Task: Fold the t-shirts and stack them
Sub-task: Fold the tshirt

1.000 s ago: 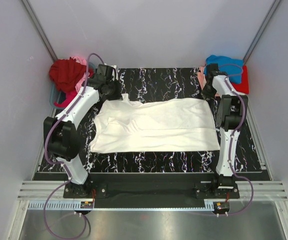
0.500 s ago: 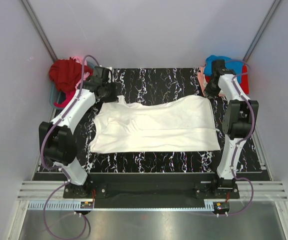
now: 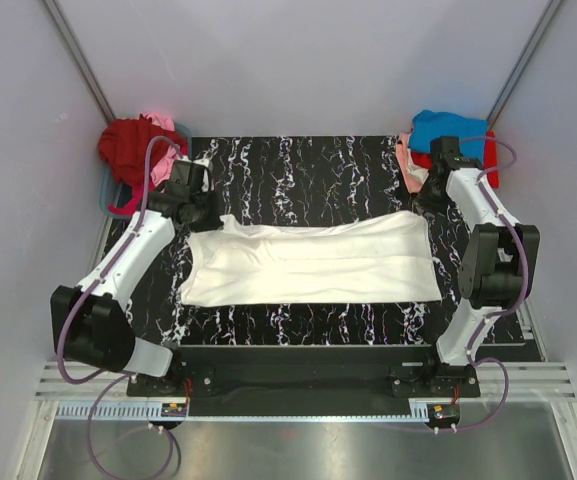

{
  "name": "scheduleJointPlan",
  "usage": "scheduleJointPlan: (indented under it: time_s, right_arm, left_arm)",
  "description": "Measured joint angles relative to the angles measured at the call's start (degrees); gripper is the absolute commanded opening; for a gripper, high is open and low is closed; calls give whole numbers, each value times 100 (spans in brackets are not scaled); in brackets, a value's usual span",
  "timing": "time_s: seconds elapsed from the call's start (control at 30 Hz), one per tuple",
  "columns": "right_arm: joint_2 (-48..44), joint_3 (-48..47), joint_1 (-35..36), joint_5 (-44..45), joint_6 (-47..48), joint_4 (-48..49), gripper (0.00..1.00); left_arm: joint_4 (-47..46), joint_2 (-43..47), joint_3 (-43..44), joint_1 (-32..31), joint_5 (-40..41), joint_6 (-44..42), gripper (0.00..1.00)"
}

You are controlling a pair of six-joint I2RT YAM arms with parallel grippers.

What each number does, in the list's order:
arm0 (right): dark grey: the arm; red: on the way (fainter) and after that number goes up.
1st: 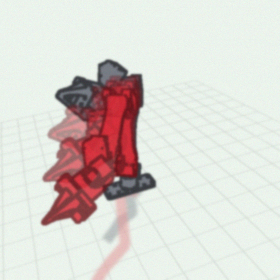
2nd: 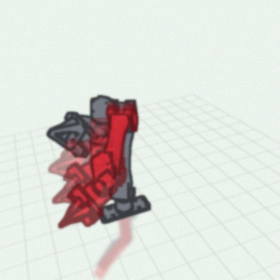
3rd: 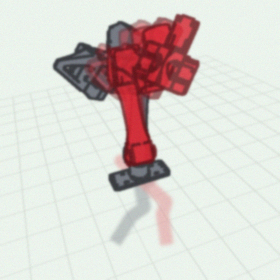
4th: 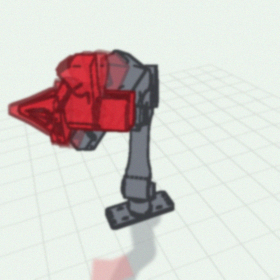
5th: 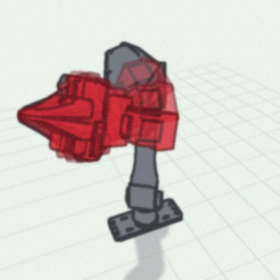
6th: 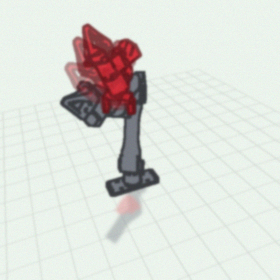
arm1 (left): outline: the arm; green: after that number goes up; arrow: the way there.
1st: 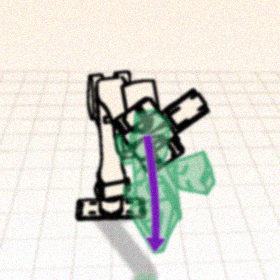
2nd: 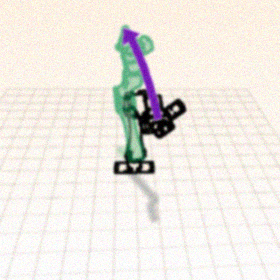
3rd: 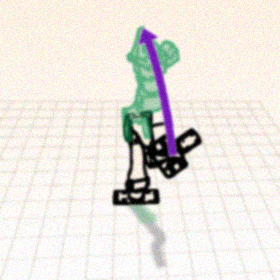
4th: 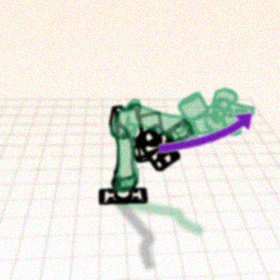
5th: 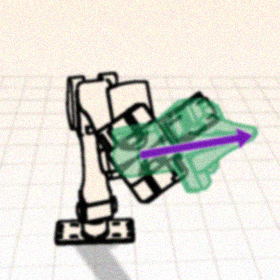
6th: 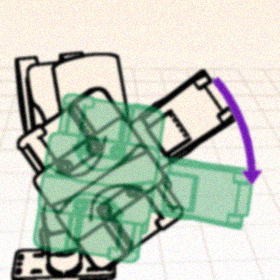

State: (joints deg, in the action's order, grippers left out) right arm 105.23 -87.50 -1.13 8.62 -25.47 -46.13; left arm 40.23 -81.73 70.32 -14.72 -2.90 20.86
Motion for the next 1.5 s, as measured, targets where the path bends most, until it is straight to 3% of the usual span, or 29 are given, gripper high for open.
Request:
scheduleJointPlan:
  time_s: [0.4, 0.5, 0.53, 0.57, 0.63, 0.67, 0.7, 0.73, 1.03, 1.23, 1.33, 1.5]
  right_arm:
    - [-509, 907, -35, 291, -61, 153, 0]
    - [-671, 1246, -85, 291, -107, 223, 5]
    - [-726, 1379, -116, 291, -131, 256, 20]
    - [-772, 1502, -146, 286, -188, 262, 41]
    - [-841, 1725, -229, 289, -299, 289, 99]
    - [-890, 1856, -297, 286, -337, 302, 100]
    - [-935, 1980, -372, 284, -321, 306, 100]
    - [-992, 2096, -461, 282, -339, 304, 100]
    - [-1637, 2153, -638, -55, -382, 387, 94]
    - [-1598, 2190, -39, -905, -339, 695, 85]
    - [-1130, 2194, 251, -1303, -291, 839, 79]
    - [-420, 2461, 337, -1904, -195, 1038, 77]
  left_arm:
    - [-48, 601, -896, 22, 155, 44, 0]
    - [-74, 769, -1167, 22, 166, 107, 1]
    - [-114, 859, -1303, 22, 164, 144, 4]
    - [-118, 951, -1421, 22, 160, 164, 23]
    - [-50, 1200, -1690, 22, 140, 199, 54]
    - [-2, 1333, -1810, 22, 140, 254, 64]
    - [22, 1475, -1926, 22, 140, 319, 87]
    - [66, 1624, -2039, 22, 144, 358, 89]
    - [33, 2531, -2594, 22, 273, 881, 83]
    - [-544, 1856, -3067, -22, 304, 1128, 79]
    - [-820, 1375, -3209, -55, 319, 1228, 78]
    - [-1259, 494, -3198, -63, 358, 1274, 77]
